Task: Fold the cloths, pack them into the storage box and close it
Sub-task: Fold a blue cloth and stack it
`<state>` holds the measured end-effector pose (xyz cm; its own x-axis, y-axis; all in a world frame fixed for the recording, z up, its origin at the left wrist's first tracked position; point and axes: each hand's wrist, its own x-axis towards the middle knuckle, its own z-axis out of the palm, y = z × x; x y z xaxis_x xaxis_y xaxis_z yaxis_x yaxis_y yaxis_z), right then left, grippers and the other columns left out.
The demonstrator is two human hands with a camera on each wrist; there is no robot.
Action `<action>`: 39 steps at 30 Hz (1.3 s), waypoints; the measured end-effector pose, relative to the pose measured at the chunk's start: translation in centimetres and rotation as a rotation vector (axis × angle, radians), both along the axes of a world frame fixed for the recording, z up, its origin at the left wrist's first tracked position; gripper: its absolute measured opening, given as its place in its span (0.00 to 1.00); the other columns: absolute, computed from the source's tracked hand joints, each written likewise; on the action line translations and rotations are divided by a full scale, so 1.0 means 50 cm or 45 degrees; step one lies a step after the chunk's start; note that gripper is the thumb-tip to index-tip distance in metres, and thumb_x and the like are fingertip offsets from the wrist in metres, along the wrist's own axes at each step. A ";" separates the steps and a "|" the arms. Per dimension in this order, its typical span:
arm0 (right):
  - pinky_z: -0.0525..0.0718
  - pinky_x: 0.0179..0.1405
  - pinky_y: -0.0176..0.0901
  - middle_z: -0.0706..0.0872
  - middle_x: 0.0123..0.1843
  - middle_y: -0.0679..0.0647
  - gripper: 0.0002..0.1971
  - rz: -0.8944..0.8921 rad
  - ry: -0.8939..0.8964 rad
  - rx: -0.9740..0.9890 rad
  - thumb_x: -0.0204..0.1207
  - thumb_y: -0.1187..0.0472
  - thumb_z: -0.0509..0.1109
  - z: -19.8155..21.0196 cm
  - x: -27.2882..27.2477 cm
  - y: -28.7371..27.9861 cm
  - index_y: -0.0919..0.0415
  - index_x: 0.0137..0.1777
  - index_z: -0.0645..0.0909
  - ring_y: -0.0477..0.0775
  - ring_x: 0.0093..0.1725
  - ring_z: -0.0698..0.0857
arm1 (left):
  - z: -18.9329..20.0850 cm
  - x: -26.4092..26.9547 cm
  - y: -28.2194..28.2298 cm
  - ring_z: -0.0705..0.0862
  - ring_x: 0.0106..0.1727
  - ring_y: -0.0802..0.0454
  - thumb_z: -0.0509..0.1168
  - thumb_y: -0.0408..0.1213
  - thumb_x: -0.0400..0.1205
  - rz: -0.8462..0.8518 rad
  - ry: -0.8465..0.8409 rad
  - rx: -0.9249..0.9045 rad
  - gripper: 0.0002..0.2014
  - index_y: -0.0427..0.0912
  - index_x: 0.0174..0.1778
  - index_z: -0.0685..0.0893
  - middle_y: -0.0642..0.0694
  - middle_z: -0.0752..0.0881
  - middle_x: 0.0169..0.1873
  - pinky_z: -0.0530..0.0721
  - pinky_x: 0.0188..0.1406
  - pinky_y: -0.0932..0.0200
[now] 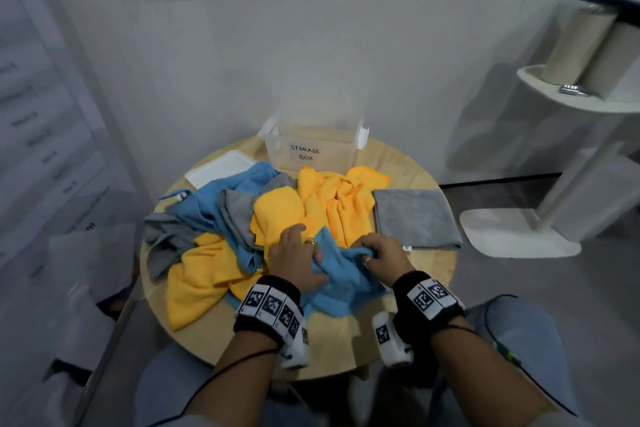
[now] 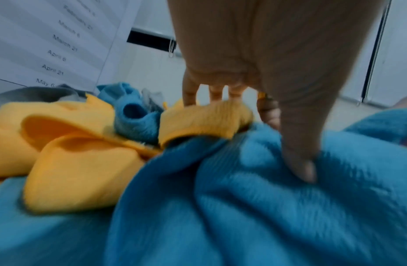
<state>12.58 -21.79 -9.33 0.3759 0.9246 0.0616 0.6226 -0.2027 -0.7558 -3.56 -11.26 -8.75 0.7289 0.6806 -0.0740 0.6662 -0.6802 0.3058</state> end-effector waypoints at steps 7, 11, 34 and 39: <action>0.71 0.39 0.26 0.74 0.34 0.48 0.21 0.070 -0.072 0.550 0.55 0.74 0.56 0.167 -0.028 -0.014 0.58 0.39 0.87 0.42 0.38 0.75 | 0.111 0.024 -0.019 0.83 0.56 0.44 0.57 0.51 0.78 -0.302 -0.502 -0.315 0.23 0.50 0.69 0.73 0.44 0.85 0.56 0.80 0.54 0.47; 0.71 0.35 0.27 0.77 0.32 0.43 0.19 -0.065 -0.073 0.847 0.53 0.76 0.55 0.242 -0.032 -0.024 0.54 0.32 0.80 0.40 0.35 0.76 | 0.168 0.003 -0.004 0.77 0.38 0.51 0.70 0.52 0.76 -0.190 -0.394 -0.132 0.15 0.44 0.43 0.77 0.55 0.76 0.31 0.70 0.32 0.59; 0.67 0.36 0.36 0.85 0.39 0.62 0.07 0.045 -0.622 -0.229 0.70 0.65 0.76 0.310 0.090 0.003 0.66 0.46 0.88 0.52 0.41 0.78 | 0.295 -0.185 0.109 0.86 0.47 0.38 0.57 0.29 0.68 0.294 -0.544 0.202 0.18 0.32 0.46 0.89 0.32 0.89 0.43 0.81 0.49 0.53; 0.66 0.39 0.37 0.87 0.46 0.64 0.08 -0.053 -0.632 -0.417 0.73 0.66 0.71 0.235 0.131 -0.010 0.66 0.50 0.88 0.60 0.50 0.83 | 0.276 -0.246 0.141 0.87 0.33 0.62 0.63 0.13 0.75 0.249 -0.925 -0.354 0.15 0.32 0.53 0.85 0.40 0.86 0.41 0.87 0.39 0.69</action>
<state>19.12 -22.28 2.40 0.4112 0.9103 -0.0470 0.8722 -0.4079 -0.2700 -15.87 -4.21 5.07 0.5294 0.8273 0.1876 0.3344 -0.4068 0.8501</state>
